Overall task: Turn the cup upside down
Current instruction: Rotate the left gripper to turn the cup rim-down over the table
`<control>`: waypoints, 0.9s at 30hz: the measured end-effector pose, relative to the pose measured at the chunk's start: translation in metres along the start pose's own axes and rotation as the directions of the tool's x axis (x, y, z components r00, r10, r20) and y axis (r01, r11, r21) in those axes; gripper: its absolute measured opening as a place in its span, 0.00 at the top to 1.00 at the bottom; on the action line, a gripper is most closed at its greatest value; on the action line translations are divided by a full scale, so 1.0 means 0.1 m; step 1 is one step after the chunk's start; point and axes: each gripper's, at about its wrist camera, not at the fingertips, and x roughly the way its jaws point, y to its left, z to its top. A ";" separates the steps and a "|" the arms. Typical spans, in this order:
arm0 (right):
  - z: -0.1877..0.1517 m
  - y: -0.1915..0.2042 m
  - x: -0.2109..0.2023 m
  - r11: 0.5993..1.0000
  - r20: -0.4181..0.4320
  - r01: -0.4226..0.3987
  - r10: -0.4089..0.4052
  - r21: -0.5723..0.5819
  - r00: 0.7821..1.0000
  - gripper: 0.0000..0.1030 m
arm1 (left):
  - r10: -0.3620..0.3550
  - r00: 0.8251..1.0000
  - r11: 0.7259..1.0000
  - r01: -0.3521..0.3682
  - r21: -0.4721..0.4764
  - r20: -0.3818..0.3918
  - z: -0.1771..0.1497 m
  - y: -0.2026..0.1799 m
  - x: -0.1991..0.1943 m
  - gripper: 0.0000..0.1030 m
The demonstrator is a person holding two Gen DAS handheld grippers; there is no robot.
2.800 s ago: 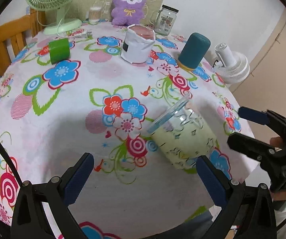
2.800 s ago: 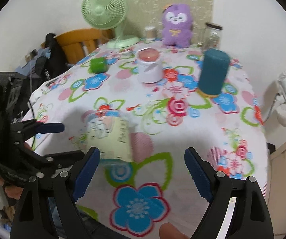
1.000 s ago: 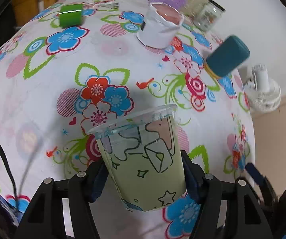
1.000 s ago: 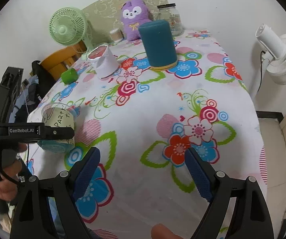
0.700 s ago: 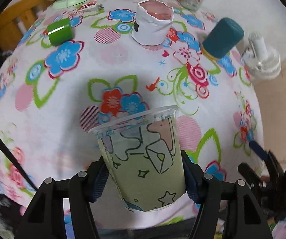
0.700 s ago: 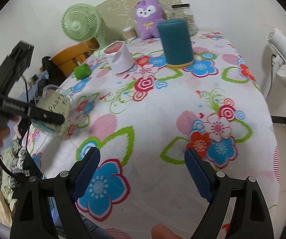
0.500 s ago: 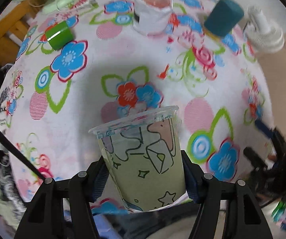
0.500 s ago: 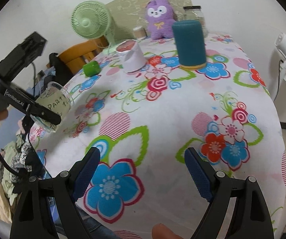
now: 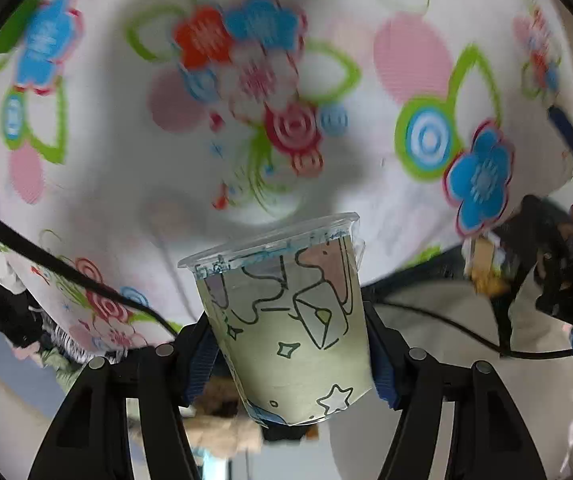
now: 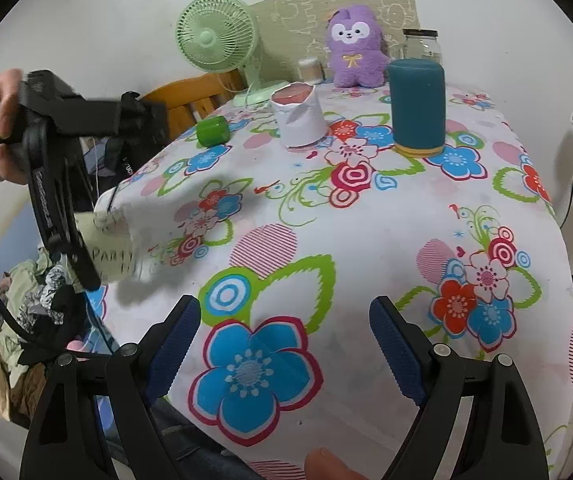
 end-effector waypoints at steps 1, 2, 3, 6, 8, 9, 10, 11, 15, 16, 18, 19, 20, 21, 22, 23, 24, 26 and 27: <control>-0.01 0.01 0.00 1.000 0.001 -0.004 0.004 0.000 1.000 0.14 | 0.012 0.999 1.000 -0.011 0.008 -0.052 0.03 -0.01 0.07 0.34; -0.01 0.01 -0.01 1.000 0.004 -0.008 0.008 -0.001 1.000 0.14 | 0.024 0.996 1.000 -0.023 0.006 -0.087 0.07 -0.02 0.12 0.34; -0.01 0.01 -0.01 1.000 0.007 -0.014 0.014 -0.002 1.000 0.14 | 0.038 0.994 0.999 -0.037 0.009 -0.107 0.08 -0.03 0.13 0.34; -0.02 0.03 -0.01 1.000 0.010 -0.022 0.022 -0.012 1.000 0.14 | 0.057 0.987 0.998 -0.056 0.012 -0.148 0.17 -0.02 0.19 0.34; -0.02 0.05 0.00 0.999 0.013 -0.026 0.026 -0.023 1.000 0.14 | 0.060 0.985 0.998 -0.059 0.008 -0.165 0.24 -0.02 0.20 0.34; -0.01 0.05 0.00 0.999 0.015 -0.029 0.029 -0.027 0.999 0.14 | 0.062 0.984 0.998 -0.061 0.008 -0.168 0.27 -0.01 0.18 0.34; 0.00 0.06 0.00 0.999 0.015 -0.034 0.034 -0.032 0.999 0.14 | 0.065 0.983 0.998 -0.065 0.006 -0.171 0.30 0.00 0.17 0.34; 0.00 0.07 0.00 0.999 0.017 -0.036 0.037 -0.034 0.999 0.14 | 0.063 0.984 0.998 -0.063 0.004 -0.169 0.33 0.02 0.17 0.34; 0.02 0.09 0.03 0.998 0.016 -0.045 0.046 -0.039 0.999 0.14 | 0.054 0.986 0.998 -0.055 -0.003 -0.160 0.40 -0.04 0.15 0.30; 0.02 0.09 0.05 0.998 0.016 -0.046 0.047 -0.040 0.999 0.14 | 0.051 0.987 0.999 -0.052 -0.002 -0.155 0.41 -0.04 0.15 0.25; 0.03 0.10 0.07 0.998 0.012 -0.047 0.047 -0.041 0.999 0.14 | 0.044 0.989 0.999 -0.044 0.003 -0.145 0.41 -0.02 0.13 0.21; 0.04 0.10 0.08 0.998 0.010 -0.047 0.048 -0.042 0.999 0.14 | 0.044 0.989 0.999 -0.044 0.006 -0.140 0.42 -0.02 0.13 0.20; 0.04 0.10 0.09 0.998 0.009 -0.047 0.048 -0.042 0.999 0.14 | 0.041 0.990 0.999 -0.040 0.010 -0.134 0.42 -0.02 0.12 0.19; 0.05 0.11 0.09 0.998 0.007 -0.048 0.048 -0.042 0.999 0.14 | 0.038 0.991 0.999 -0.037 0.011 -0.129 0.43 -0.02 0.11 0.17; 0.05 0.12 0.09 0.998 0.006 -0.049 0.049 -0.044 0.999 0.14 | 0.037 0.992 0.999 -0.036 0.012 -0.123 0.43 -0.02 0.10 0.15; 0.06 0.12 0.10 0.998 0.006 -0.048 0.048 -0.046 0.999 0.14 | 0.039 0.992 0.999 -0.037 0.014 -0.116 0.43 -0.01 0.09 0.15; 0.07 0.14 0.09 0.998 0.008 -0.046 0.047 -0.049 0.999 0.14 | 0.040 0.993 0.999 -0.038 0.015 -0.111 0.43 -0.01 0.09 0.14; 0.08 0.16 0.09 0.997 0.010 -0.047 0.048 -0.053 0.999 0.14 | 0.033 0.995 0.999 -0.032 0.013 -0.092 0.41 -0.01 0.06 0.13; 0.09 0.17 0.09 0.997 0.011 -0.047 0.047 -0.055 0.999 0.14 | 0.029 0.996 1.000 -0.028 0.012 -0.083 0.41 0.00 0.04 0.11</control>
